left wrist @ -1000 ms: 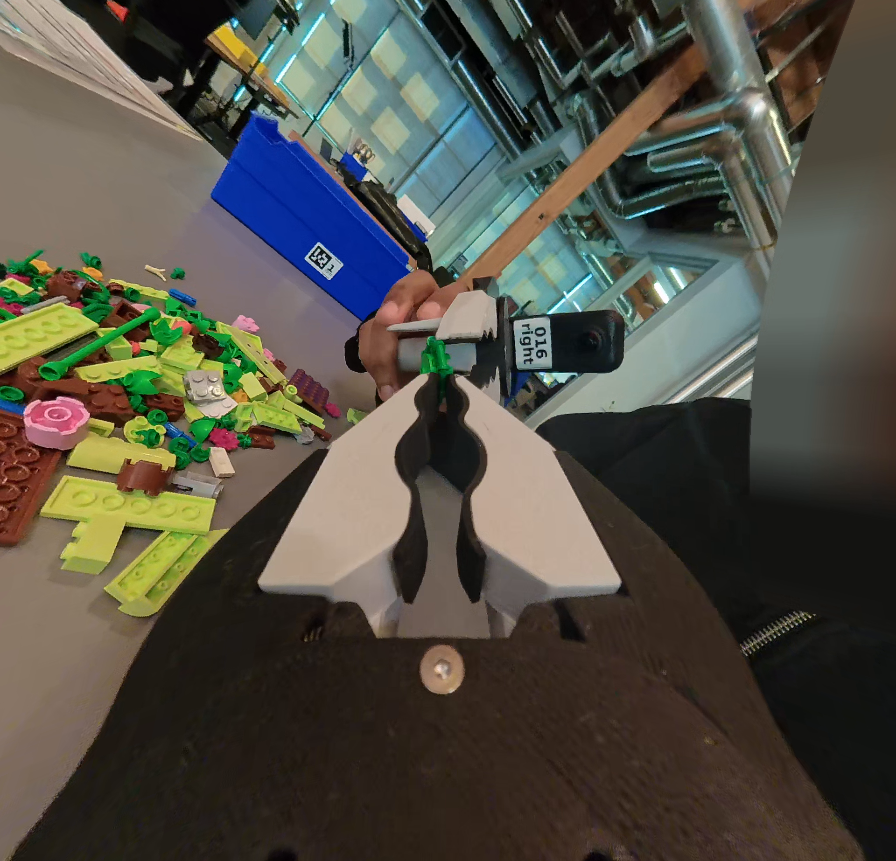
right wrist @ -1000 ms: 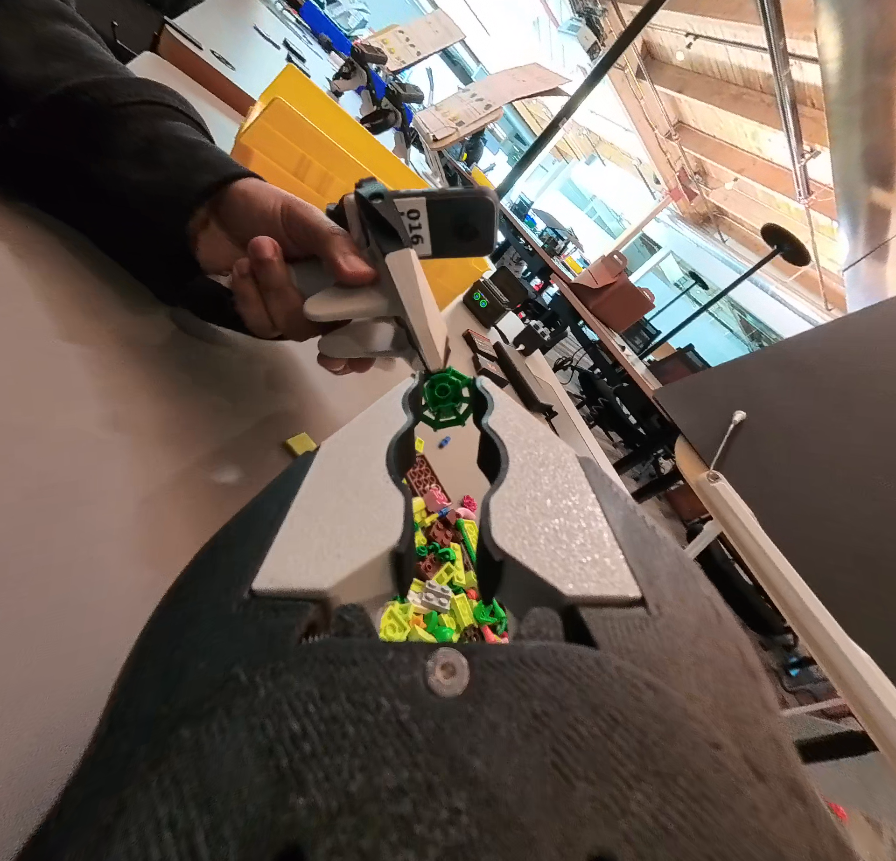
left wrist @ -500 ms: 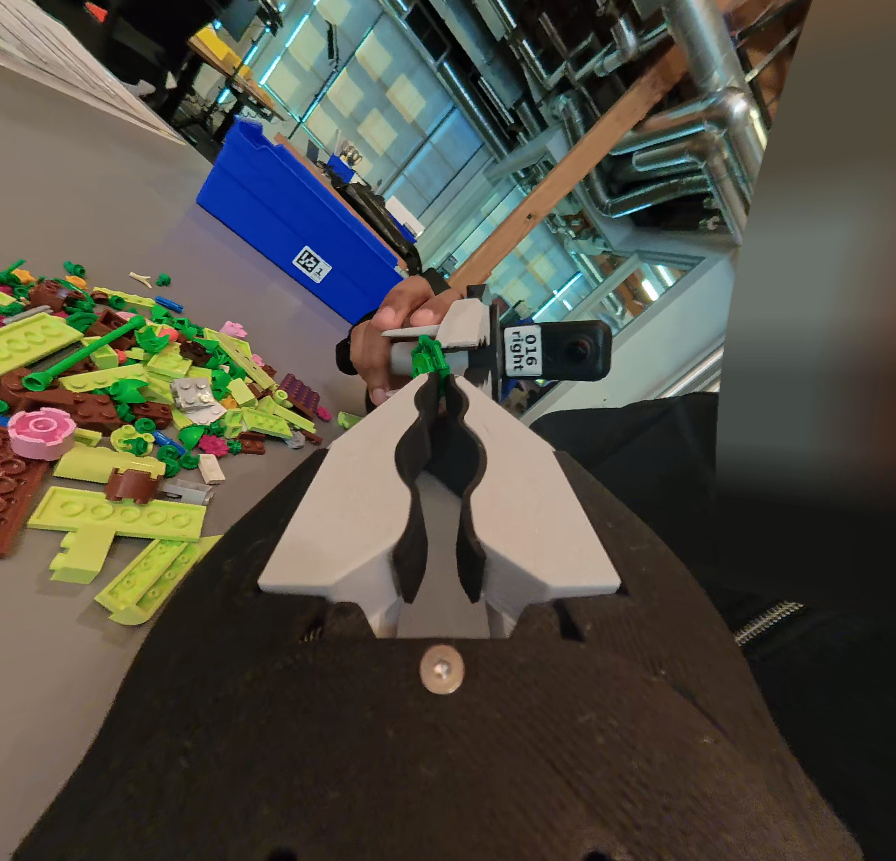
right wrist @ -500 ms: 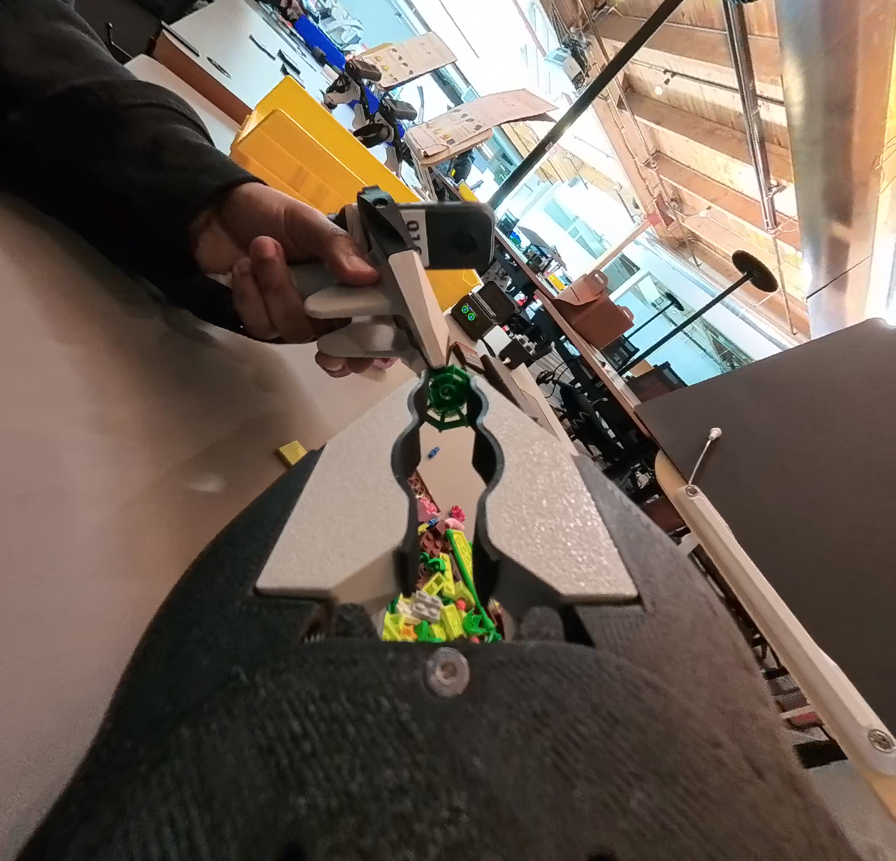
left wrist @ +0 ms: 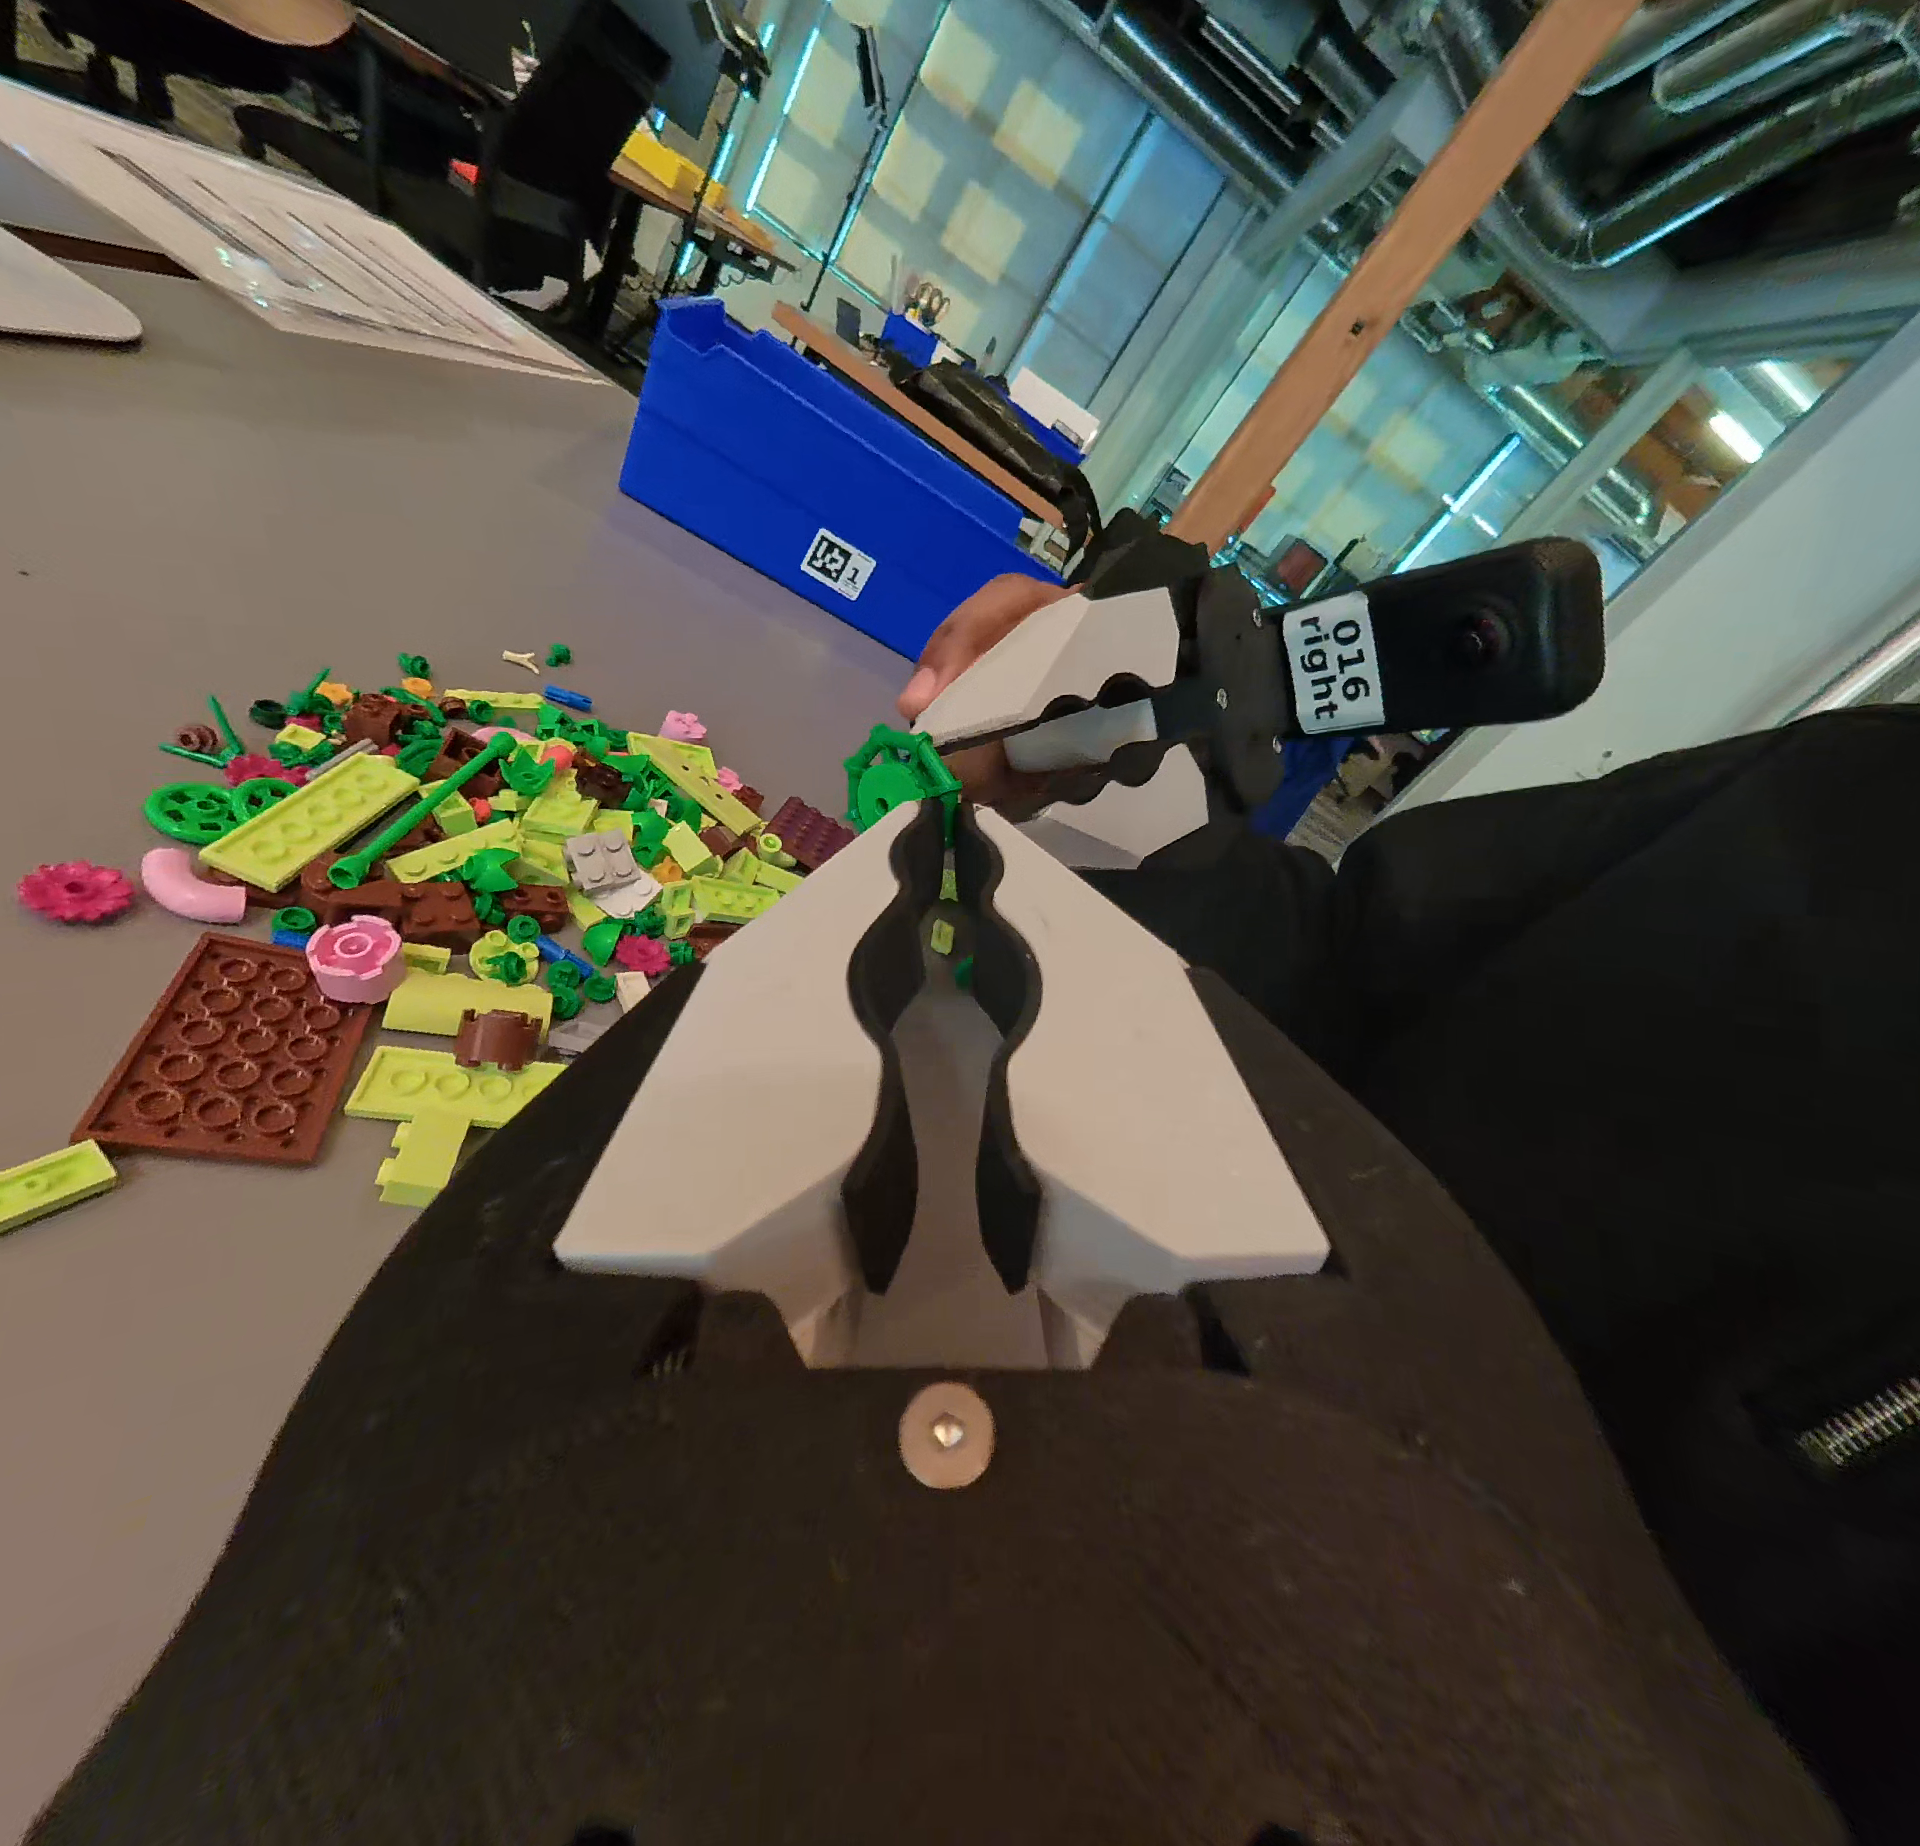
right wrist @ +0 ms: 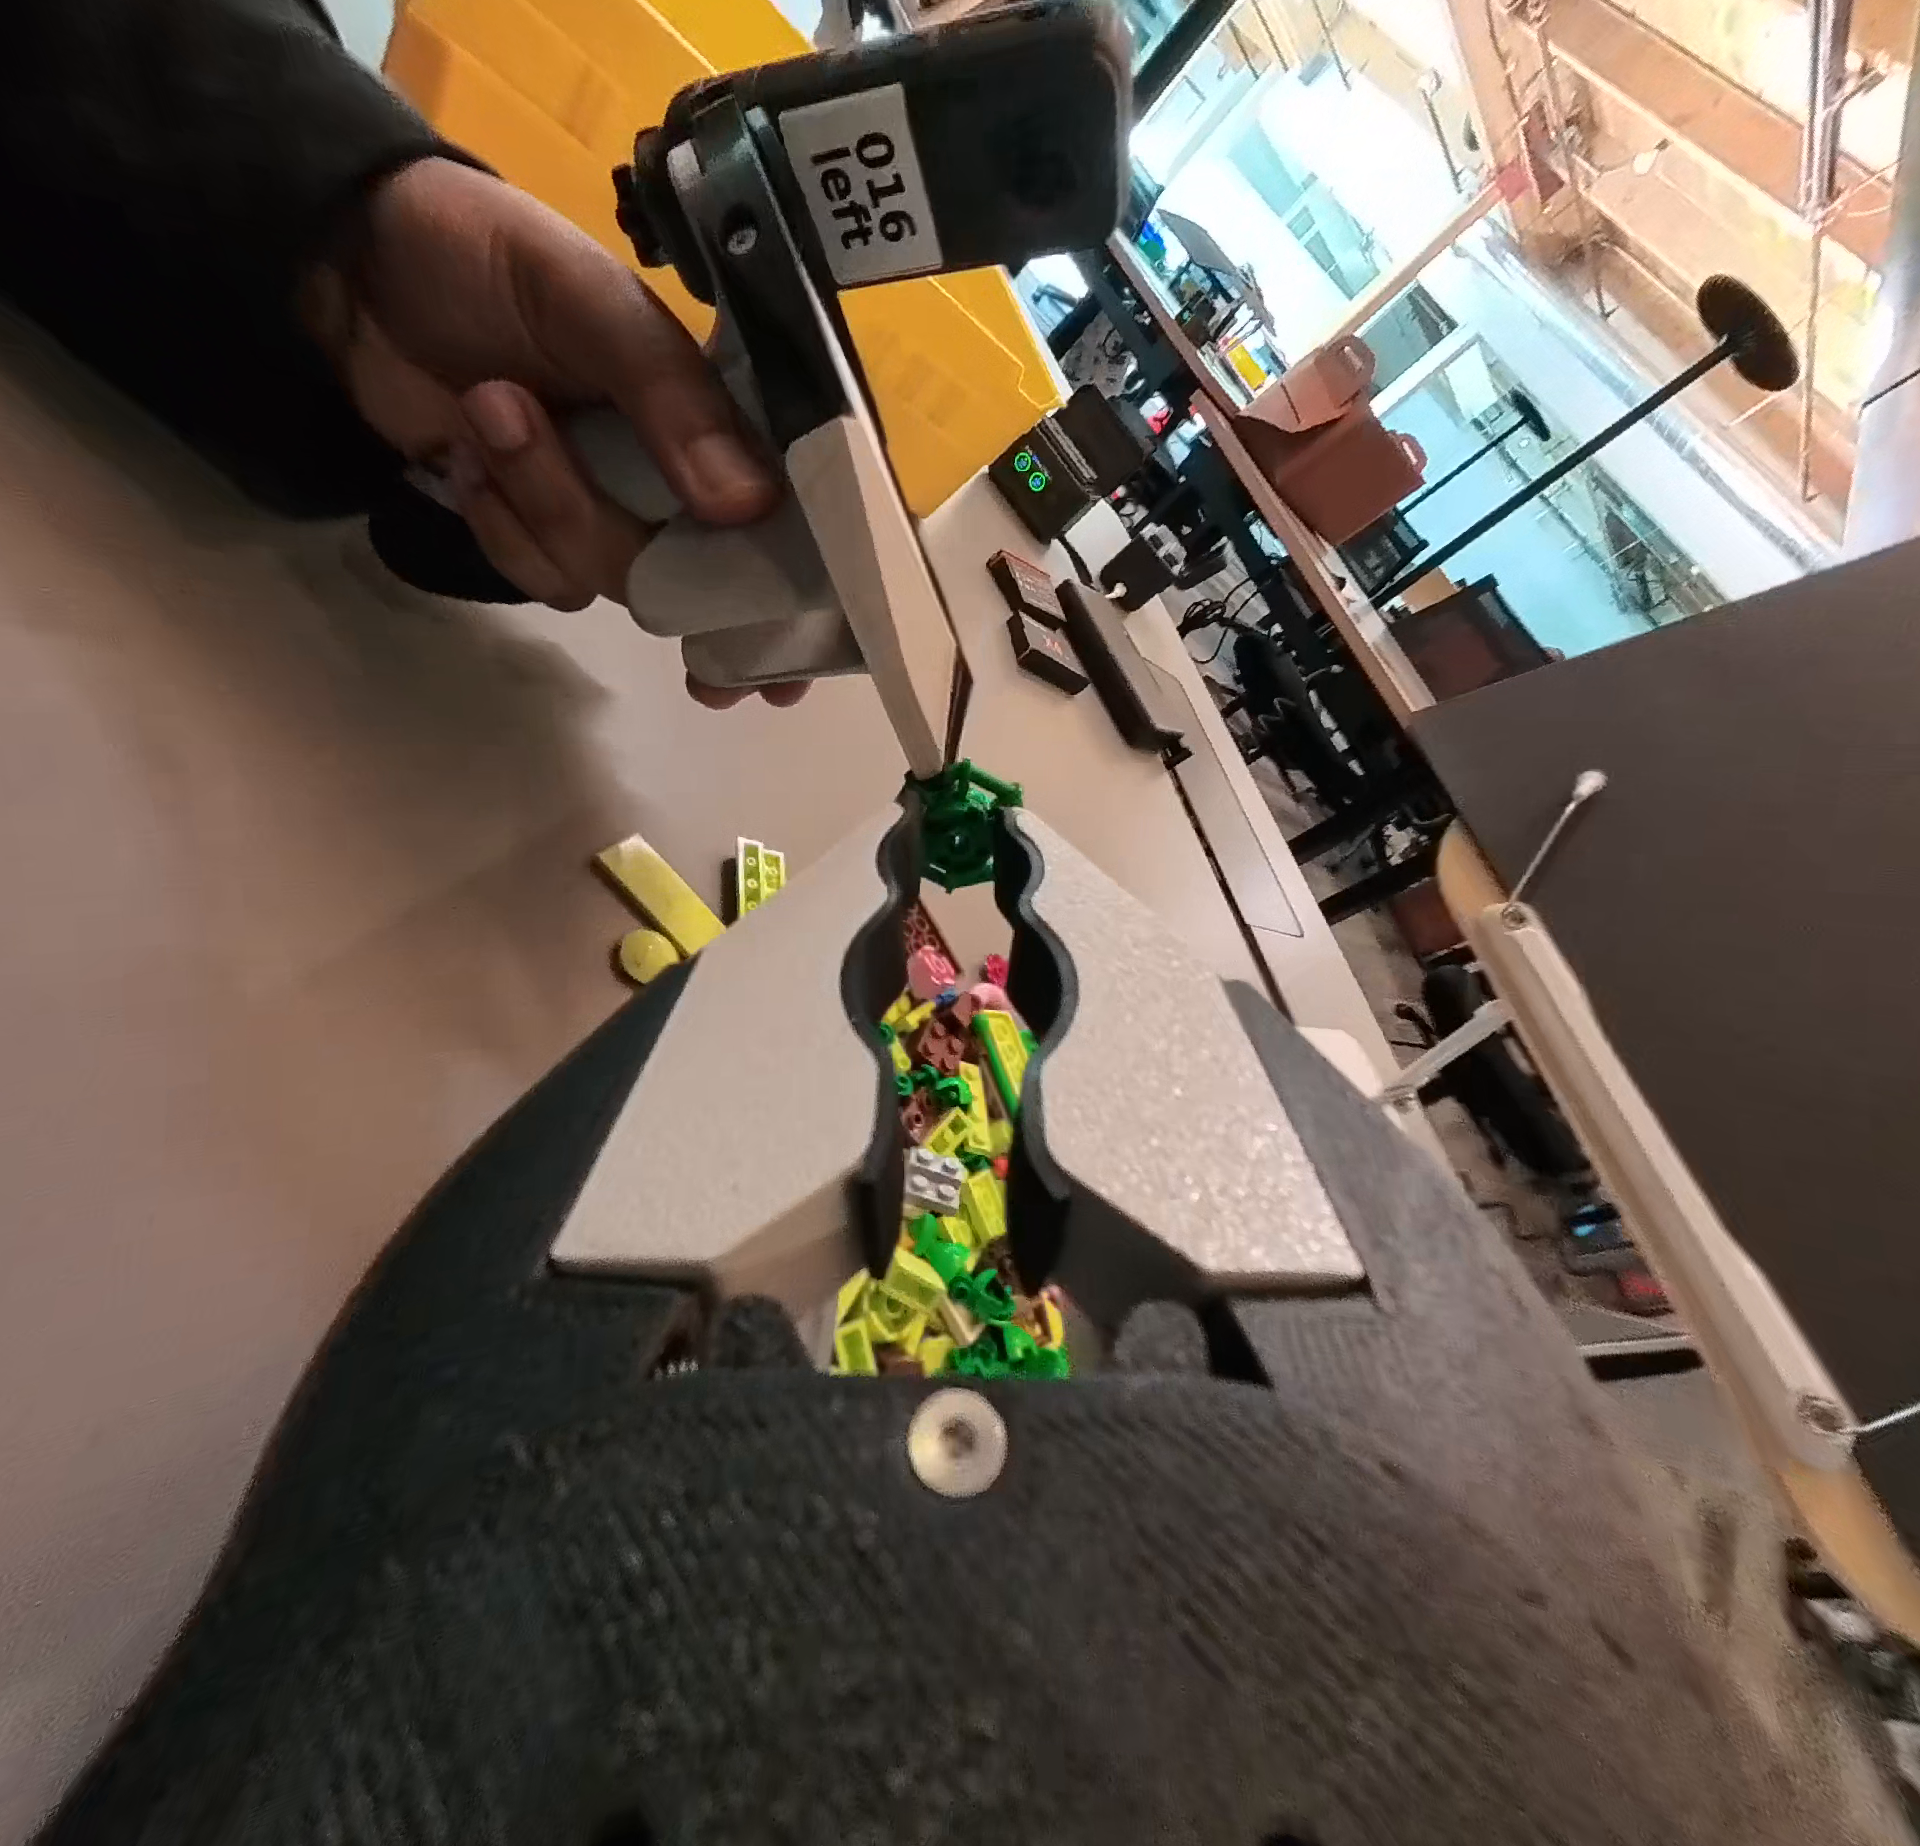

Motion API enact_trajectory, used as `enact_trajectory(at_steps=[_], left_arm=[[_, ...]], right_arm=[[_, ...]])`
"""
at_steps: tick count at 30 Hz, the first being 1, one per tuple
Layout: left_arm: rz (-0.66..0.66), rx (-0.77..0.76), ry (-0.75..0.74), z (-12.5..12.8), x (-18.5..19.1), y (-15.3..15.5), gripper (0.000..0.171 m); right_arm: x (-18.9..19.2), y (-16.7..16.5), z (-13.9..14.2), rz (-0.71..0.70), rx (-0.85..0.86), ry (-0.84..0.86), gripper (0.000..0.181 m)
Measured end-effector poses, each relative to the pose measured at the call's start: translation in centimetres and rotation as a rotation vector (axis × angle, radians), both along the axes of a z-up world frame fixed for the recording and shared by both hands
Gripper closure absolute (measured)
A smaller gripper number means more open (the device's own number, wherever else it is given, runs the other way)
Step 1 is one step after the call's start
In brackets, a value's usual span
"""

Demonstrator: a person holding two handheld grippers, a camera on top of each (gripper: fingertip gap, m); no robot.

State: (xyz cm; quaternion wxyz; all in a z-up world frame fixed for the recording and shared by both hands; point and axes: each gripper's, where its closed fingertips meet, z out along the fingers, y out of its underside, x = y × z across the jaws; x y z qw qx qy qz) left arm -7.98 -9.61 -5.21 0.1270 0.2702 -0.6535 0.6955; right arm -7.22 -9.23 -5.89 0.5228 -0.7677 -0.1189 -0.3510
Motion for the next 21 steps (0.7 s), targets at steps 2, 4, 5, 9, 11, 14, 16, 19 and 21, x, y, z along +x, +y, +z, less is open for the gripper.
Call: enact_trajectory(at_steps=[2,4,5,9,11,14,16,19,21], left_arm=[[0.024,0.022,-0.017,-0.2,0.2,0.0,0.171],[0.073,0.066,-0.053,-0.5,0.6,0.1,0.171],[0.092,0.076,-0.058,-0.5,0.8,0.2,0.171],[0.183,0.113,-0.089,-0.8,2.0,1.0,0.171],[0.193,0.119,-0.091,-0.7,2.5,1.7,0.171],[0.175,0.118,-0.100,-0.8,2.2,1.3,0.171],[0.176,0.125,-0.132,-0.8,2.2,1.2,0.171],[0.193,0.188,-0.236,-0.9,2.4,1.5,0.171],[0.204,0.262,-0.328,-1.3,2.3,1.3,0.171]], right_arm=[[0.2,-0.1,0.0,-0.010,0.000,0.033,0.171],[0.4,-0.2,-0.4,-0.035,-0.011,0.037,0.171],[0.6,-0.3,-0.5,-0.043,-0.016,0.046,0.172],[1.0,-0.2,-0.8,-0.075,-0.028,0.057,0.181],[1.2,-0.2,-0.9,-0.082,-0.032,0.071,0.181],[1.1,0.2,-0.3,-0.061,0.020,0.085,0.181],[1.5,0.2,0.3,-0.060,0.085,0.086,0.181],[1.9,-0.3,1.1,-0.035,0.195,0.193,0.177],[2.4,-0.5,1.4,-0.009,0.265,0.348,0.169]])
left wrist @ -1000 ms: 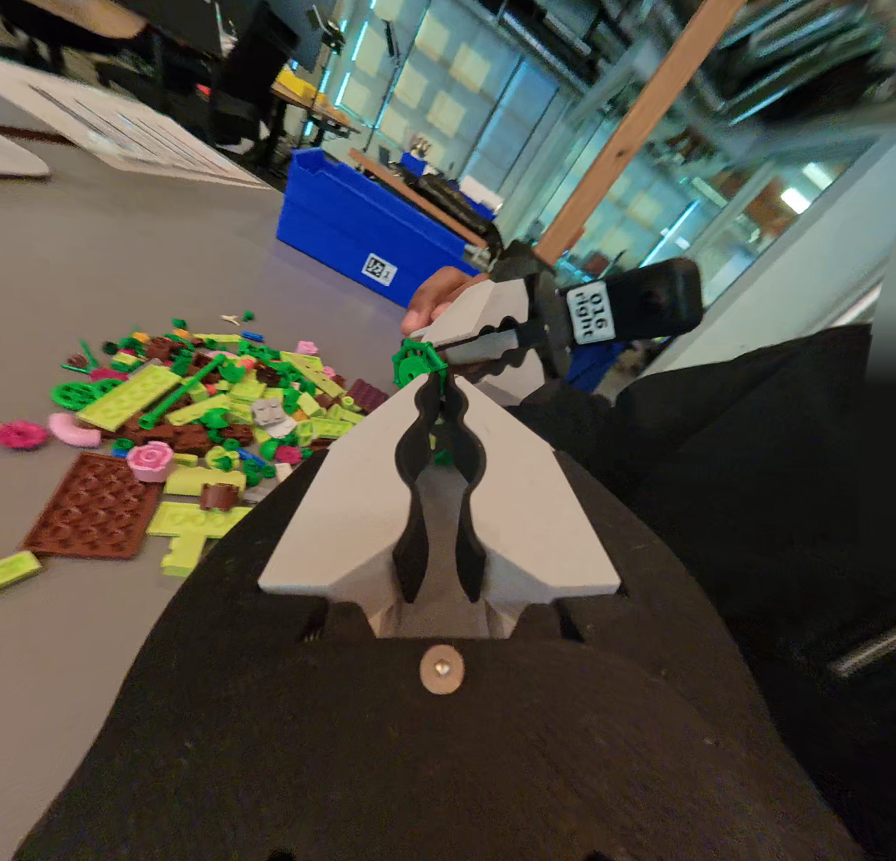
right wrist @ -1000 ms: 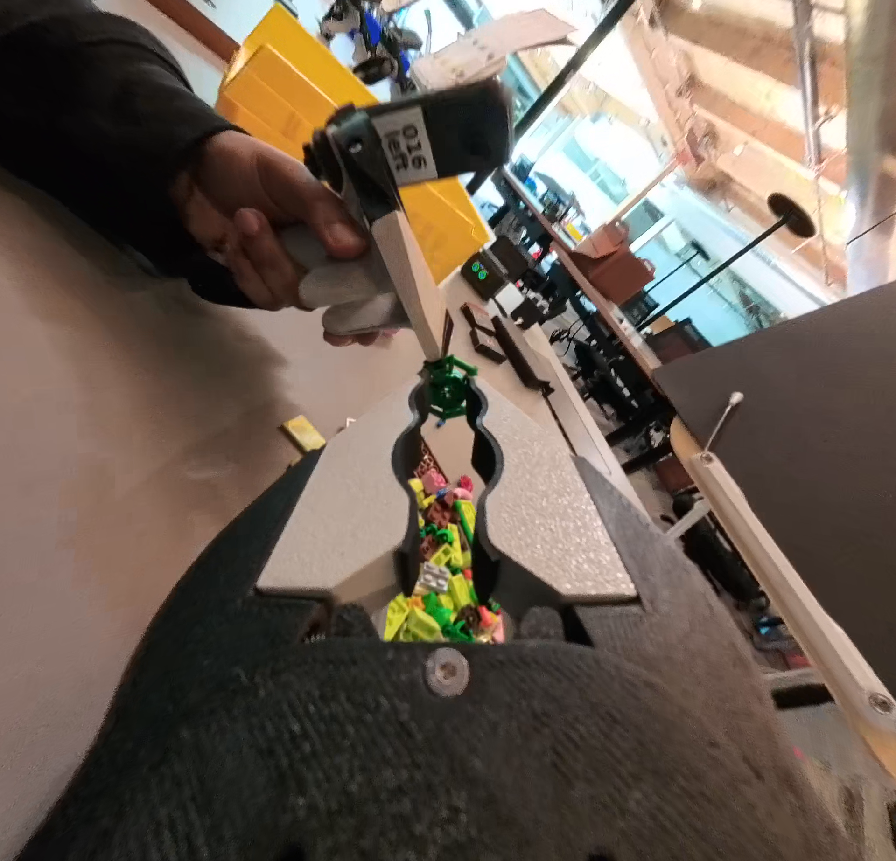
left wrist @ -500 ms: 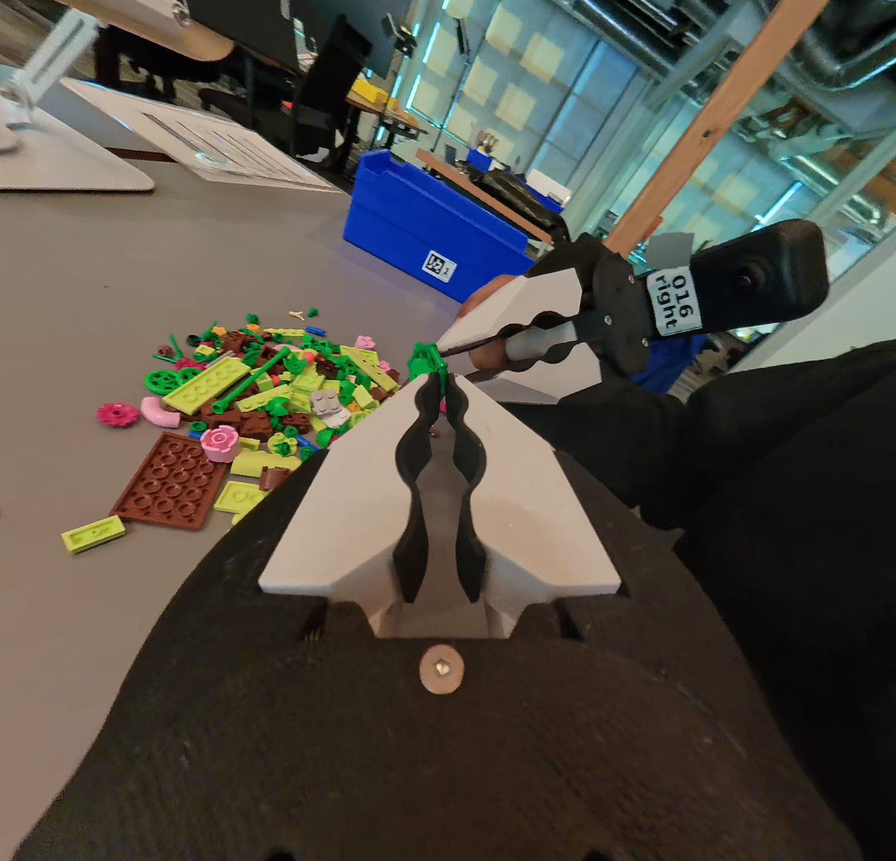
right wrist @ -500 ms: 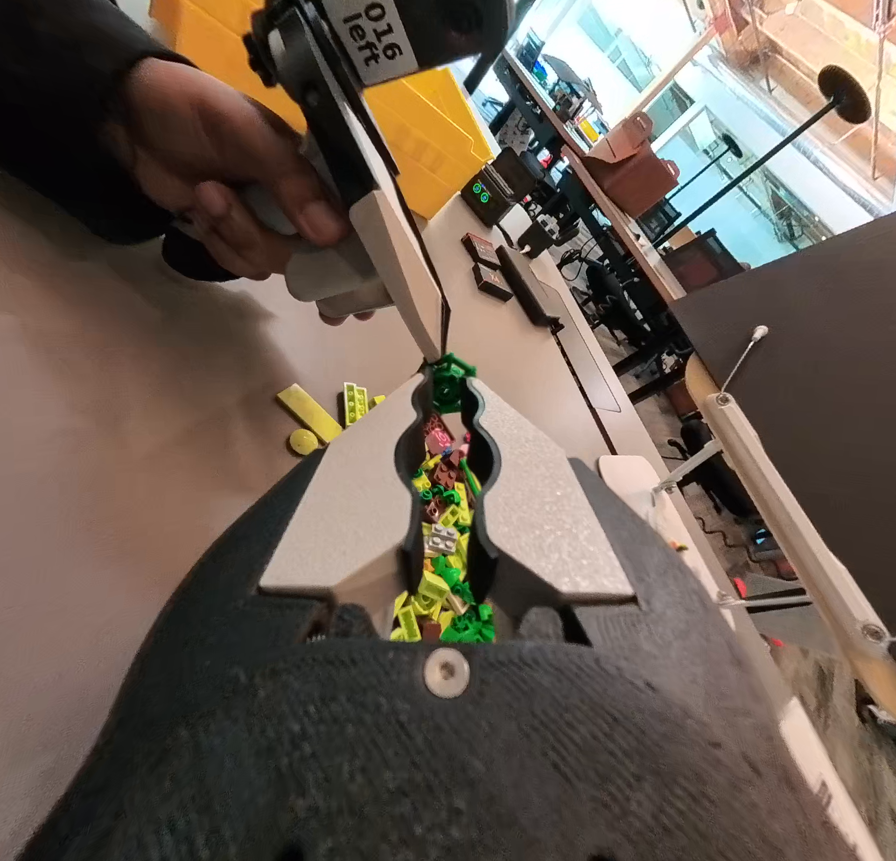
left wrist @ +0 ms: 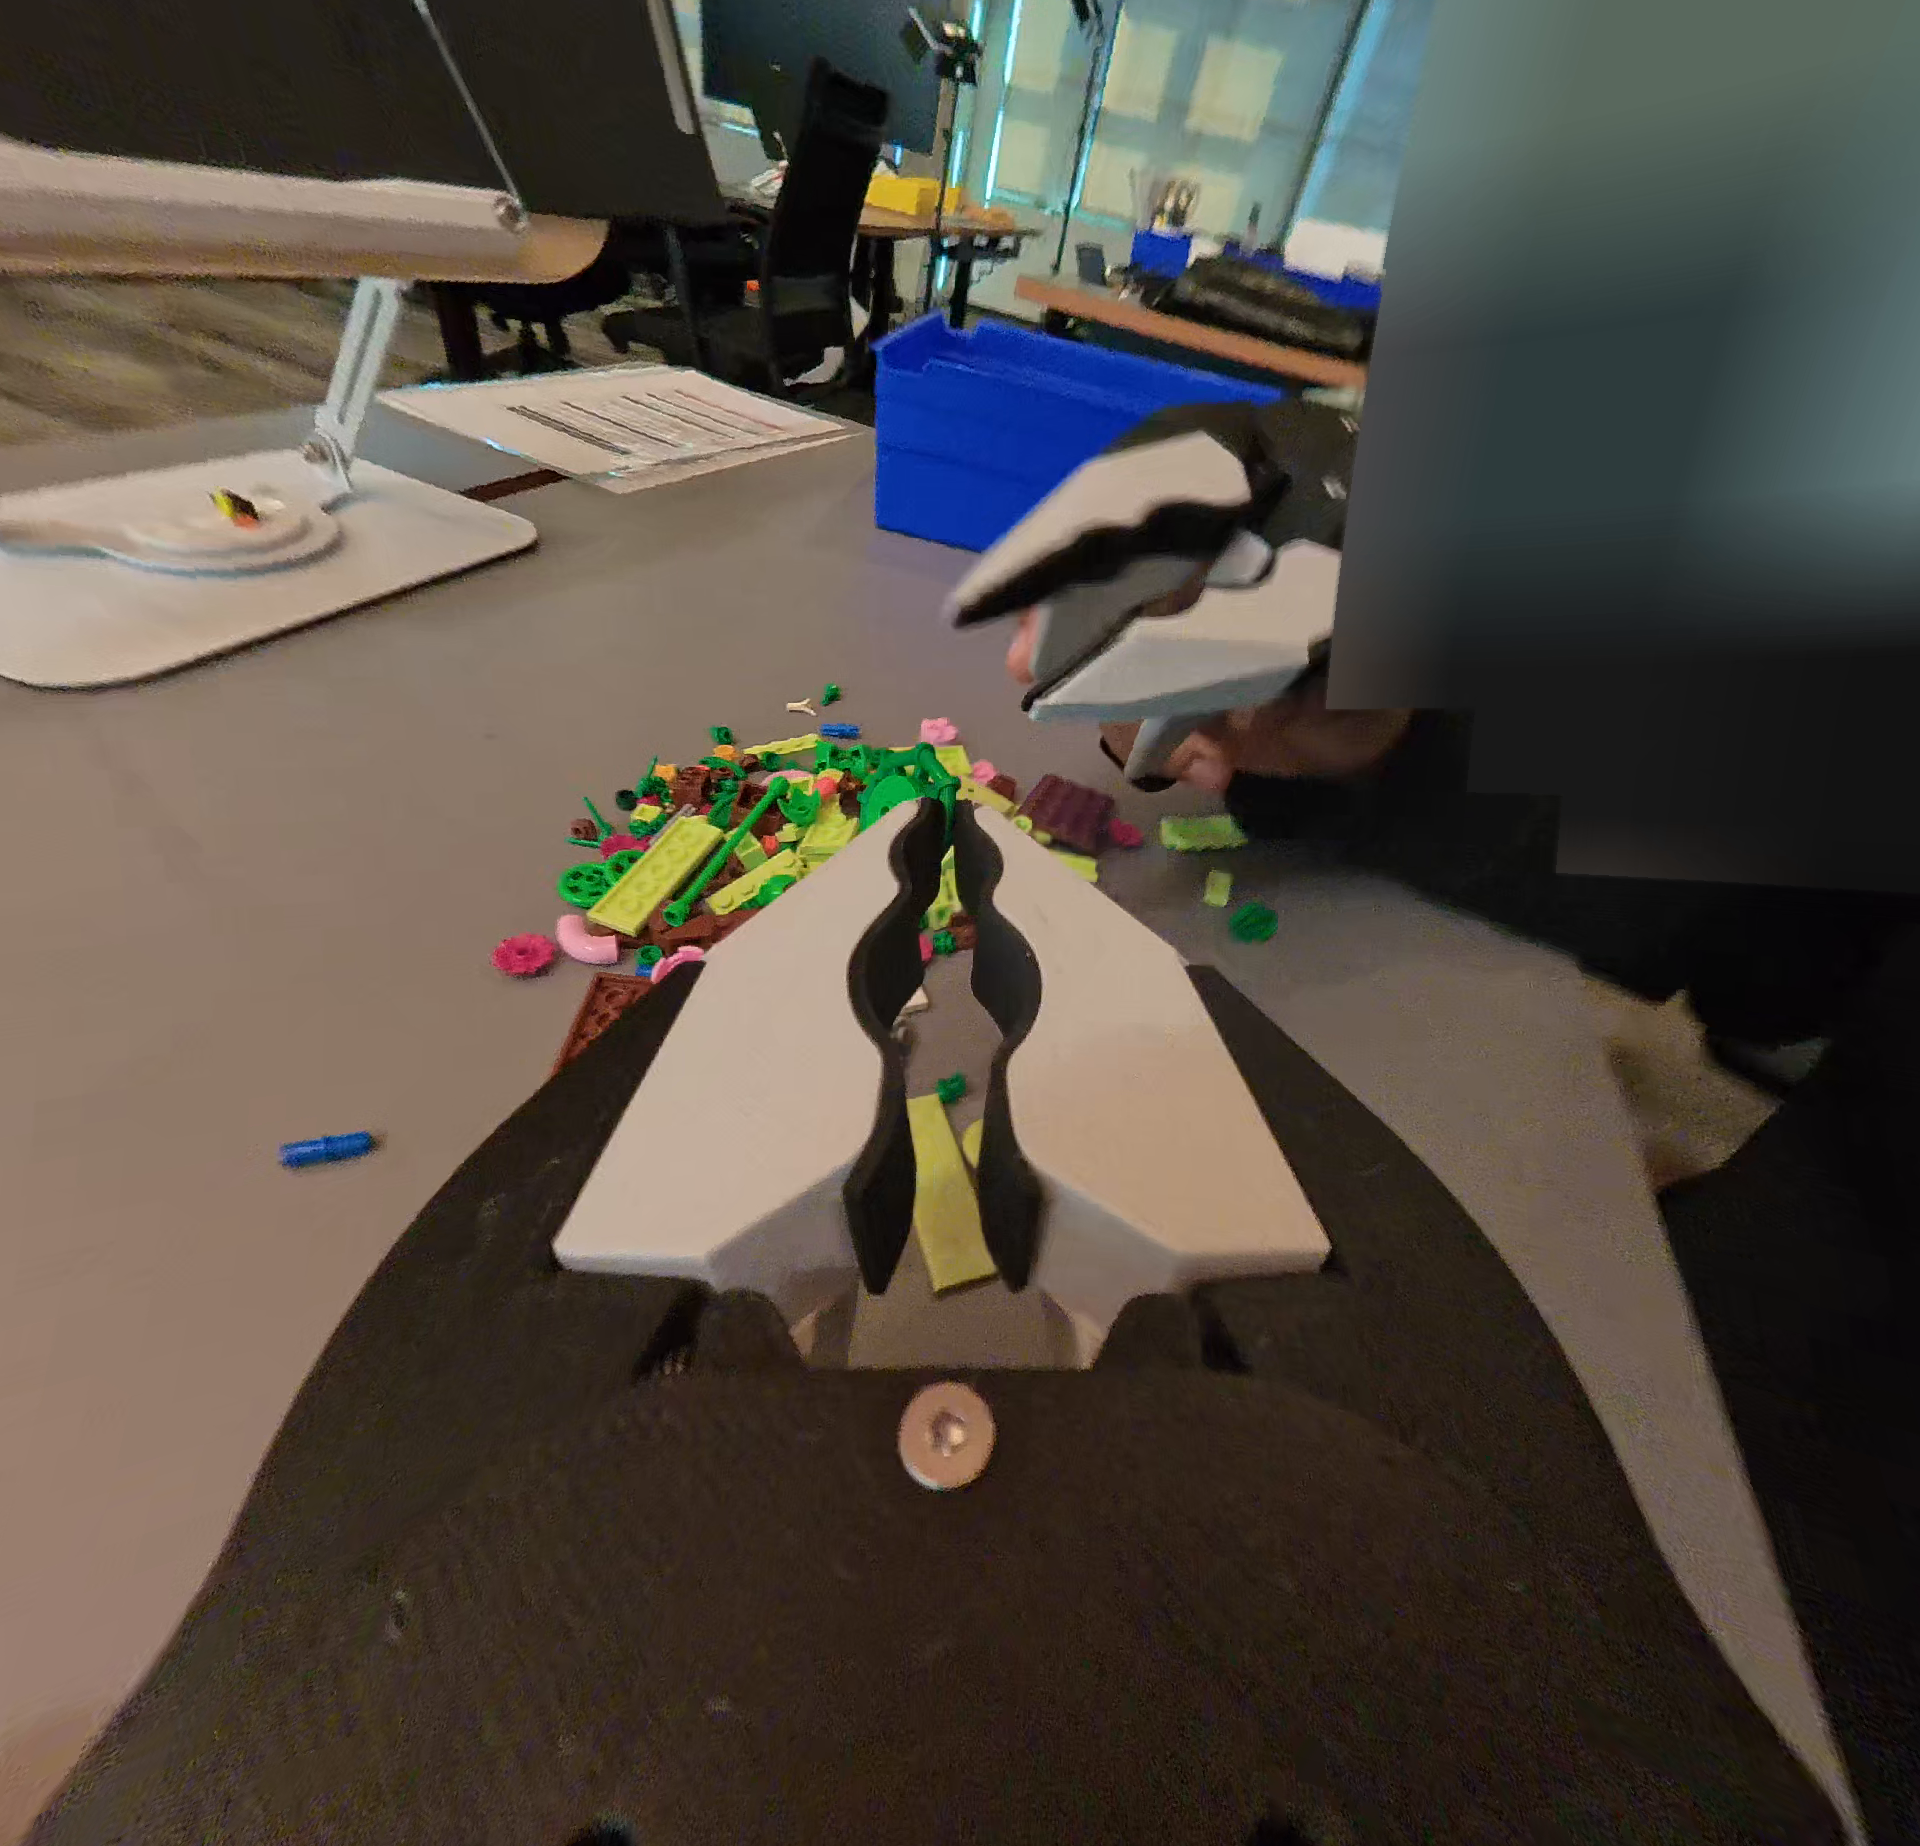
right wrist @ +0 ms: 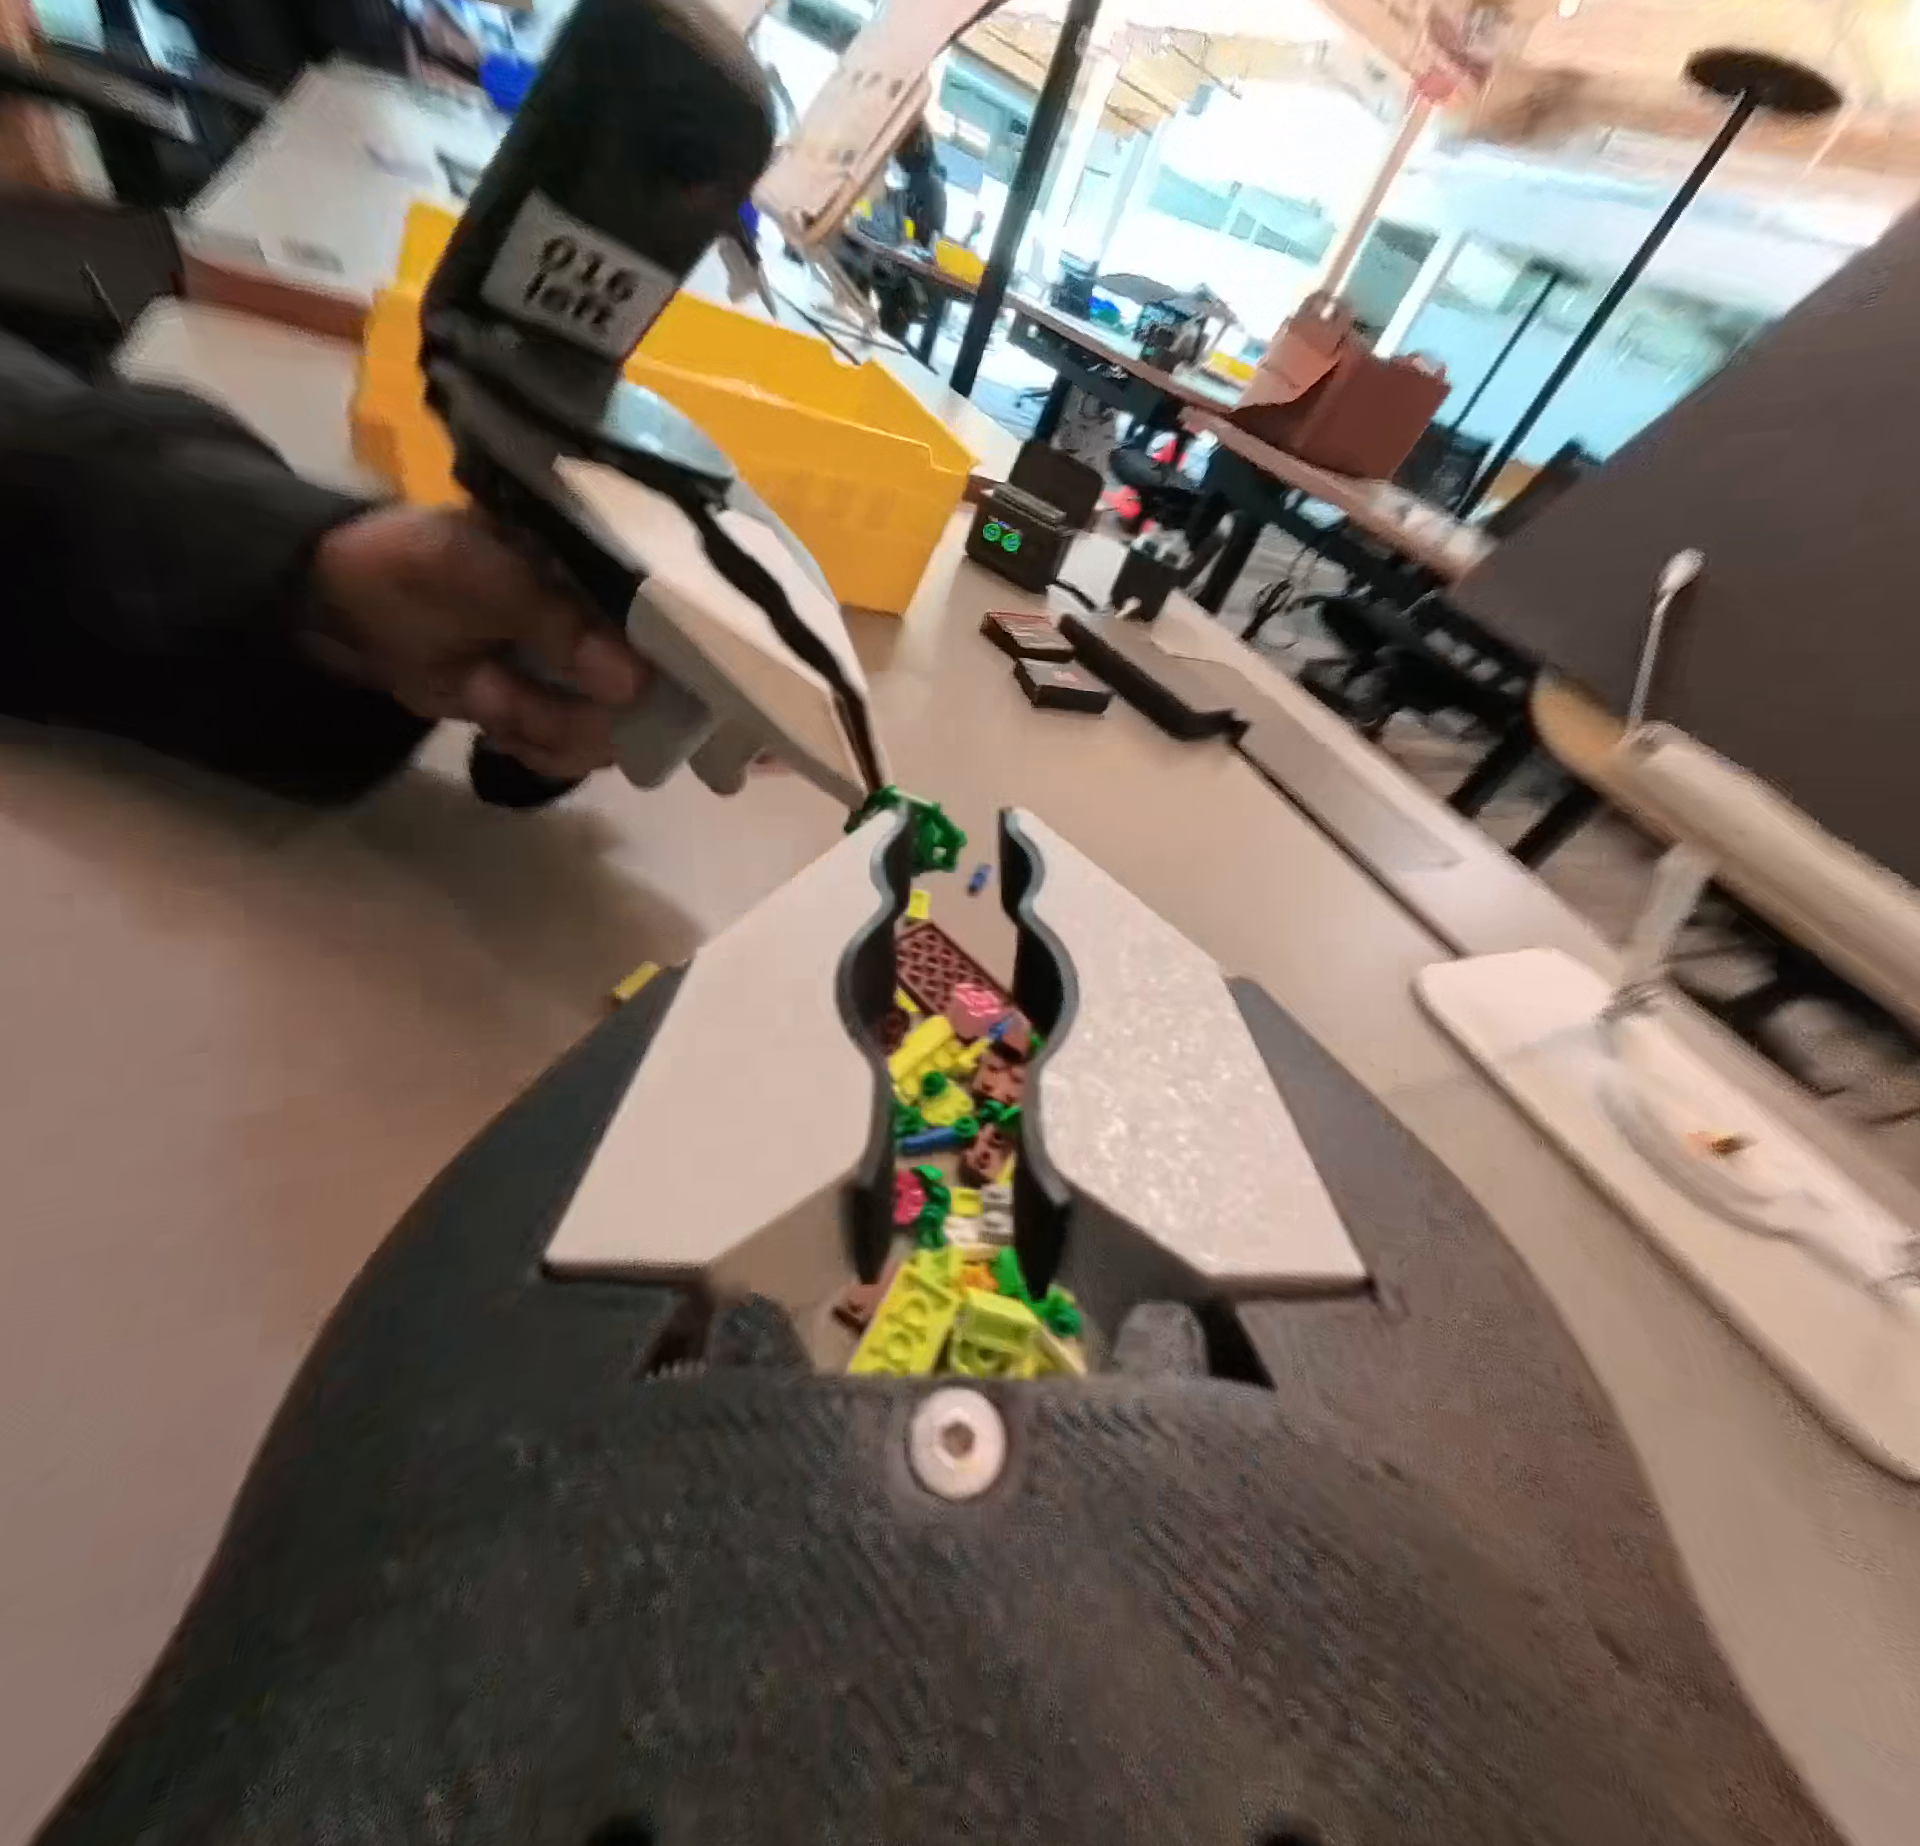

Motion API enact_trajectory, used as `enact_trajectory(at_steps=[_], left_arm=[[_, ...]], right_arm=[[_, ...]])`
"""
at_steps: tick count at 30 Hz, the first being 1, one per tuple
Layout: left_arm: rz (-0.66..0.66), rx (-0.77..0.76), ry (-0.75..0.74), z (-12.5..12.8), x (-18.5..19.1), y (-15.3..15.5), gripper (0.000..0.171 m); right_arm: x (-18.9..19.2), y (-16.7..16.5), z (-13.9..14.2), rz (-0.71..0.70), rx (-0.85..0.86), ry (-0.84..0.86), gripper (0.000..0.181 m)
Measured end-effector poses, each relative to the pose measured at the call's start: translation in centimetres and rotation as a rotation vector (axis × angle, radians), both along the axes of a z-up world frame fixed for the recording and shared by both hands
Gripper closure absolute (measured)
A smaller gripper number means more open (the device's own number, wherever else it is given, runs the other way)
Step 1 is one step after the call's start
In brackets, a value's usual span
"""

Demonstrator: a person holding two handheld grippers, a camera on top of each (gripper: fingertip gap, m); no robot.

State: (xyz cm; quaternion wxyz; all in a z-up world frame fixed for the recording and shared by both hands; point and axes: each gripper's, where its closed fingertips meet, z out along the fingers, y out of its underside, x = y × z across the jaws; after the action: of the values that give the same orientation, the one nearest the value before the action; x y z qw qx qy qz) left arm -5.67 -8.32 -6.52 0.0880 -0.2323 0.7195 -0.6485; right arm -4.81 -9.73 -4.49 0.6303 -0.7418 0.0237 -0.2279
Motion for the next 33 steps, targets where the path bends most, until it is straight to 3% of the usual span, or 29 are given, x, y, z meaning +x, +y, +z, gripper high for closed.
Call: enact_trajectory(at_steps=[4,7,9,16,21,26,33], left_arm=[[-0.071,0.155,-0.167,-0.8,-1.5,-1.1,0.171],[-0.248,0.391,-0.331,-3.4,-4.1,-1.9,0.171],[-0.341,0.514,-0.392,-5.3,-5.8,-2.1,0.171],[-0.527,0.612,-0.294,-8.2,-8.6,-1.9,0.170],[-0.527,0.586,-0.242,-8.1,-8.7,-1.9,0.155],[-0.519,0.454,-0.098,-6.7,-8.7,-2.4,0.131],[-0.484,0.527,-0.021,-8.0,-8.8,-2.5,0.122]], right_arm=[[0.8,0.1,-0.8,0.053,0.073,0.323,0.137],[1.0,0.0,-1.5,0.081,0.071,0.464,0.131],[1.5,-0.4,-1.7,0.064,0.060,0.470,0.131],[1.3,-0.6,-2.5,0.037,-0.028,0.420,0.136],[0.6,-0.4,-2.9,0.058,-0.065,0.430,0.135],[-0.3,-0.2,-2.8,0.074,-0.090,0.408,0.135],[-1.9,-0.3,-4.3,0.084,-0.182,0.393,0.135]])
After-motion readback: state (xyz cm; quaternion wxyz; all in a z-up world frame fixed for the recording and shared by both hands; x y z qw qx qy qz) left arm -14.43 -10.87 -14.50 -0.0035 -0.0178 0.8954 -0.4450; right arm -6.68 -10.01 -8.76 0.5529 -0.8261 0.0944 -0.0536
